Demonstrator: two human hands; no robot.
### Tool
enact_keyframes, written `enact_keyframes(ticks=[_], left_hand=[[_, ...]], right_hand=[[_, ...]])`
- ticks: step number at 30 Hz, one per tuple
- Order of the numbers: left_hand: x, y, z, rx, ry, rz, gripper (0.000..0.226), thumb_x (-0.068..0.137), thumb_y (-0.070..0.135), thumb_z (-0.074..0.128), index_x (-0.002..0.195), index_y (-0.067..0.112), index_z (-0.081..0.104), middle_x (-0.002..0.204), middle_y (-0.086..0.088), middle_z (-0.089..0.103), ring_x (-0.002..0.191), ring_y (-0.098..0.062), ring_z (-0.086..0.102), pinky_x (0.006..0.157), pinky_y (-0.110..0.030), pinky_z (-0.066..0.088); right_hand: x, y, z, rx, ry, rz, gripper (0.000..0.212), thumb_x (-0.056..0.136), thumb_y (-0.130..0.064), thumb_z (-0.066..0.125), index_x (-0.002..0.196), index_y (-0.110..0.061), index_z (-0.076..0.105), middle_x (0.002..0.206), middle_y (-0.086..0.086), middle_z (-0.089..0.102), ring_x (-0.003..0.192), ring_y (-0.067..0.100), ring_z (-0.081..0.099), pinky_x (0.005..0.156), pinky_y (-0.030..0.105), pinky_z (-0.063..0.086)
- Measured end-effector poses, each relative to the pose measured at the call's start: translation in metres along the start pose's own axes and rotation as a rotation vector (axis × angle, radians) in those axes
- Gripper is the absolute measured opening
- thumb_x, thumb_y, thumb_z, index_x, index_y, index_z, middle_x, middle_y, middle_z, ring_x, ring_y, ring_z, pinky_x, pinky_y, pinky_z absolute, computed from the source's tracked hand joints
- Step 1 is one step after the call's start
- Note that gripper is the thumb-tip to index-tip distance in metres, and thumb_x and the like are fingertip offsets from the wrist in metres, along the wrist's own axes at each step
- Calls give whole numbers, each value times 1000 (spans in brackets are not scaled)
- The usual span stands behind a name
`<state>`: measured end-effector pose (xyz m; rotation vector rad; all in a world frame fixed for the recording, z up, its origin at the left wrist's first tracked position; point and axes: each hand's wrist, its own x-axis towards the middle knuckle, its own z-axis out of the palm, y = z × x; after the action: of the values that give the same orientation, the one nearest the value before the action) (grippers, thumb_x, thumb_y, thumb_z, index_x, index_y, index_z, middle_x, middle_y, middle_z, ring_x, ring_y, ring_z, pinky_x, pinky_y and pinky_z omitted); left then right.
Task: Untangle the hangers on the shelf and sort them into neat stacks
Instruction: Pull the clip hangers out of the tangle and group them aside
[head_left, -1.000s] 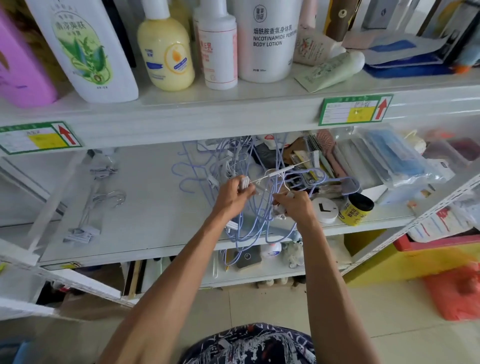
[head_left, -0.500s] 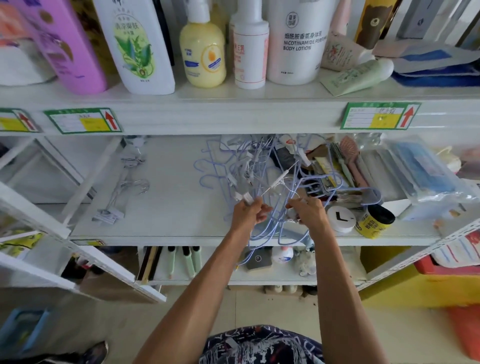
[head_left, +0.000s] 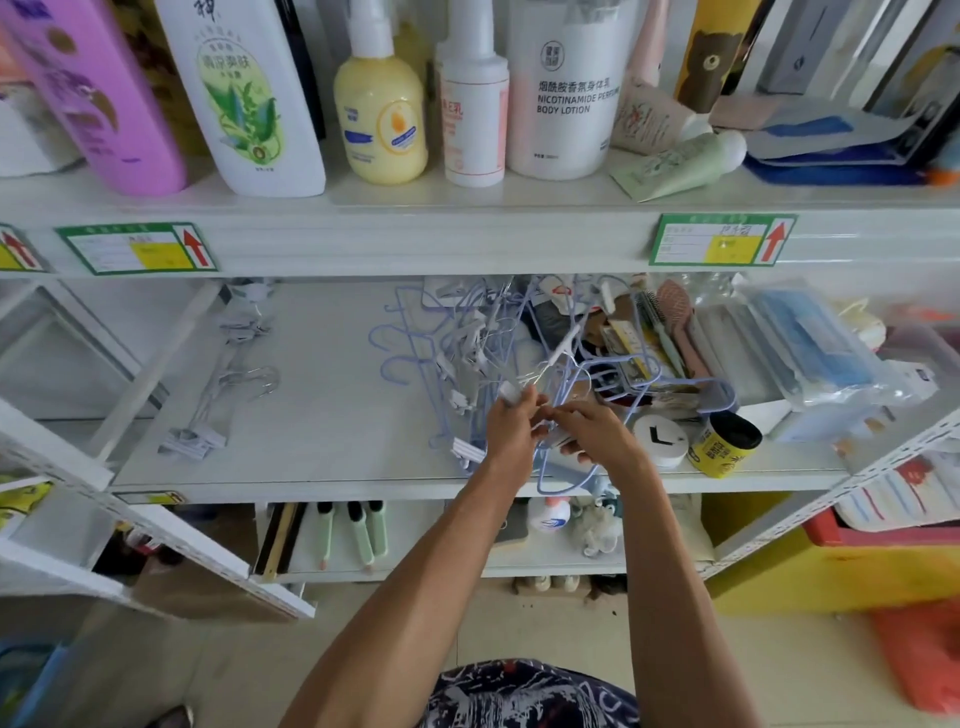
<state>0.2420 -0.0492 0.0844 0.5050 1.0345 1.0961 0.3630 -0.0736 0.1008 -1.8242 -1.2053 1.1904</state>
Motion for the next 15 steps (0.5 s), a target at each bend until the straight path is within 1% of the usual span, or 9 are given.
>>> enact_keyframes(ticks=[2,4,6,8,9,11,13,15], left_hand=[[-1,2,-4,-203,-79,-85,14,99,21,57,88,15,63,100,-5,70,86,-16,66,72,-33,48],[-2,6,-11,-322,-179,-130,14,100,21,54,88,18,62,113,-4,69,94,-16,65,65,-29,46],[-2,13,-21,-356,-274,-160,15,97,17,56,85,20,64,124,-5,67,103,-18,63,63,-27,44],[-3,19,-30,-340,-335,-194,20,93,10,59,77,21,64,131,-8,64,111,-21,62,68,-28,43],[-5,21,-35,-319,-360,-201,21,91,8,61,74,20,63,132,-10,63,112,-22,61,71,-28,42],[-7,25,-47,-284,-386,-162,20,88,6,62,71,16,60,128,-16,64,109,-22,64,70,-27,40],[-7,32,-65,-254,-364,-87,20,87,8,62,69,15,56,115,-17,68,103,-21,66,69,-27,40],[-5,46,-89,-202,-293,-6,18,88,10,62,72,15,54,108,-17,71,102,-21,68,70,-27,43]], right_hand=[[-1,-1,-3,10,0,3,15,95,-28,62,84,-25,71,75,0,68,53,11,59,49,22,37],[1,2,-6,20,13,12,14,94,-25,63,84,-22,72,78,1,67,51,10,59,48,22,37],[3,4,-7,7,23,14,13,93,-22,63,87,-18,74,80,3,66,50,8,59,46,21,37],[4,3,-8,-20,31,15,11,92,-22,64,87,-18,74,80,3,67,50,8,60,44,18,38],[5,3,-9,-35,34,18,11,91,-23,65,88,-19,74,81,3,68,52,8,60,44,17,38],[9,4,-11,-87,47,25,12,91,-25,66,90,-17,75,84,1,69,58,12,63,49,18,41],[17,7,-12,-155,82,27,13,89,-26,67,90,-16,75,85,1,69,67,21,67,58,27,48],[22,8,-11,-191,132,44,10,88,-25,66,87,-18,73,78,3,67,67,25,63,71,37,52]])
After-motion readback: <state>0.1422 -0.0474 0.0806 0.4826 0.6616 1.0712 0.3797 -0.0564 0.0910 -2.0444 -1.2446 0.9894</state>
